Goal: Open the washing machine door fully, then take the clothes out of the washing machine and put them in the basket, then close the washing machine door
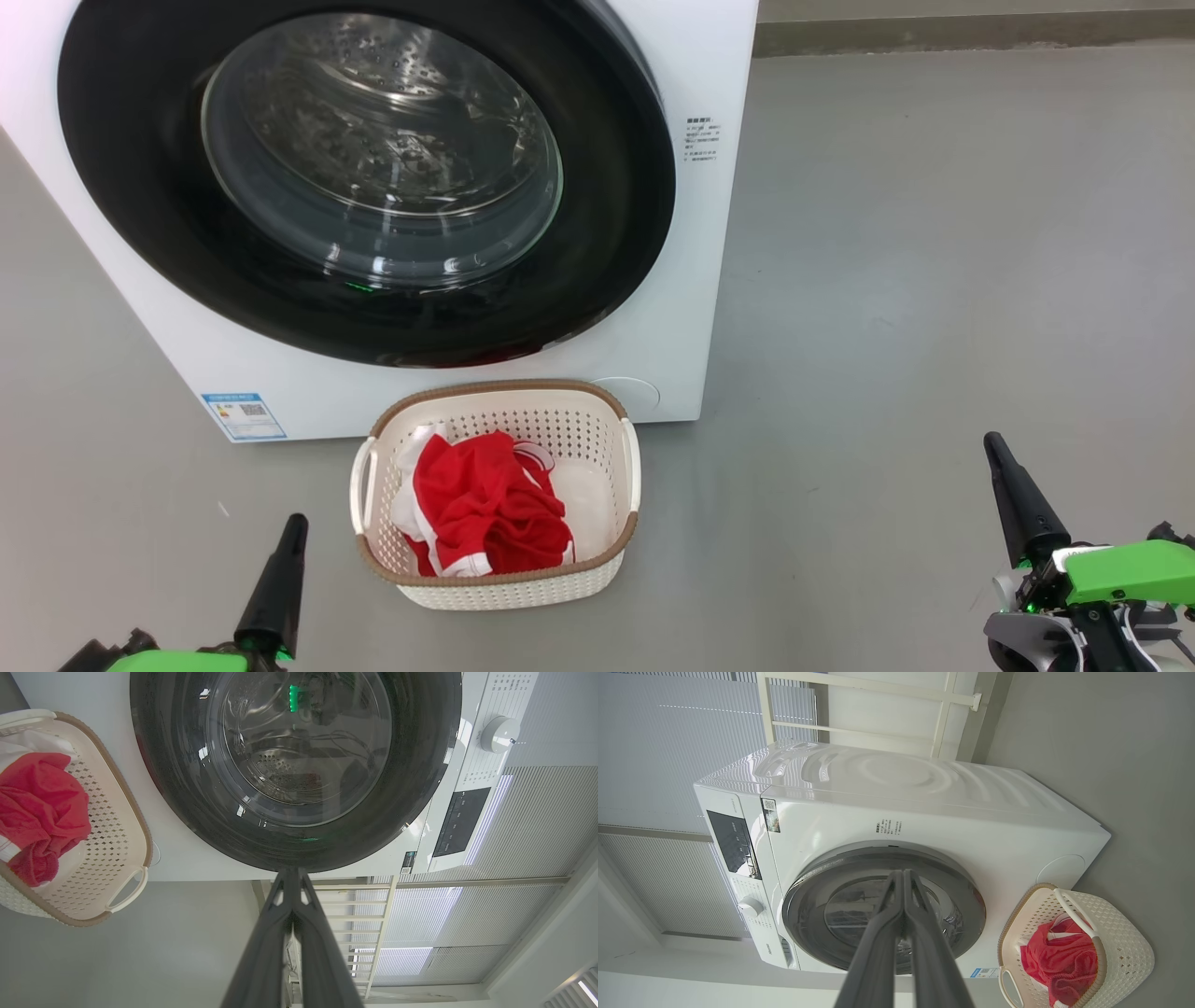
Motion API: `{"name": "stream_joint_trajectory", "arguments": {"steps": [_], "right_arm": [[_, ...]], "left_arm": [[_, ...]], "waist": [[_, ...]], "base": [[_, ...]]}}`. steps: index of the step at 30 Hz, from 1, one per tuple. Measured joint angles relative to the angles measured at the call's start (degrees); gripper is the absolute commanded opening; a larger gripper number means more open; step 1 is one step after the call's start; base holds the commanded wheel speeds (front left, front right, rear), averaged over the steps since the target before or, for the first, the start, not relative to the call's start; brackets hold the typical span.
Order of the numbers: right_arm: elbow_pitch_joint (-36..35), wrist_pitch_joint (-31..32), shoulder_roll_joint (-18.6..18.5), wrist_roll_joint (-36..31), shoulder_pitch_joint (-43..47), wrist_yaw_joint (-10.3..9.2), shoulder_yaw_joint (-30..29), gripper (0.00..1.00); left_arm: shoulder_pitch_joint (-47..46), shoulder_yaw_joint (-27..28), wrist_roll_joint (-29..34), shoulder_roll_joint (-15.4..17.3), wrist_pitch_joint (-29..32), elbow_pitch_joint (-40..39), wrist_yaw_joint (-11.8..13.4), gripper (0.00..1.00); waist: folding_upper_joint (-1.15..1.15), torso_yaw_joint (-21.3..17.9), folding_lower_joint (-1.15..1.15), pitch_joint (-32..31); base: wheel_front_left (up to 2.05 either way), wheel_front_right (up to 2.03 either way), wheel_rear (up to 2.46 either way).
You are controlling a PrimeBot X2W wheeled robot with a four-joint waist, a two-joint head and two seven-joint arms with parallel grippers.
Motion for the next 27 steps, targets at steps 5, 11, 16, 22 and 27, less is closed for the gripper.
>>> {"name": "stream_joint_trajectory", "arguments": {"steps": [5, 11, 16, 22, 27], "right_arm": [[0.01, 0.05, 0.02, -0.01, 0.0, 0.0, -0.02, 0.0], [0.01, 0.05, 0.04, -0.01, 0.0, 0.0, -0.07, 0.0], [0.02, 0.05, 0.07, -0.01, 0.0, 0.0, -0.09, 0.0], [0.02, 0.07, 0.08, -0.02, 0.0, 0.0, -0.12, 0.0], [0.02, 0.31, 0.09, -0.02, 0.0, 0.0, -0.13, 0.0]], "left_arm": [[0.0, 0.04, 0.0, -0.01, 0.0, 0.0, 0.0, 0.0], [0.0, 0.08, 0.01, -0.02, 0.01, 0.0, 0.0, 0.0], [0.0, 0.13, 0.02, -0.04, 0.43, 0.0, 0.0, 0.0], [0.0, 0.16, 0.02, -0.07, 0.43, 0.0, 0.0, 0.0], [0.0, 0.2, 0.23, -0.11, 0.46, 0.0, 0.0, 0.0]], "waist": [[0.0, 0.0, 0.0, 0.0], [0.0, 0.0, 0.0, 0.0], [0.0, 0.0, 0.0, 0.0], [0.0, 0.0, 0.0, 0.0], [0.0, 0.0, 0.0, 0.0]], "base": [[0.0, 0.0, 0.0], [0.0, 0.0, 0.0], [0.0, 0.0, 0.0], [0.0, 0.0, 0.0], [0.0, 0.0, 0.0]]}}
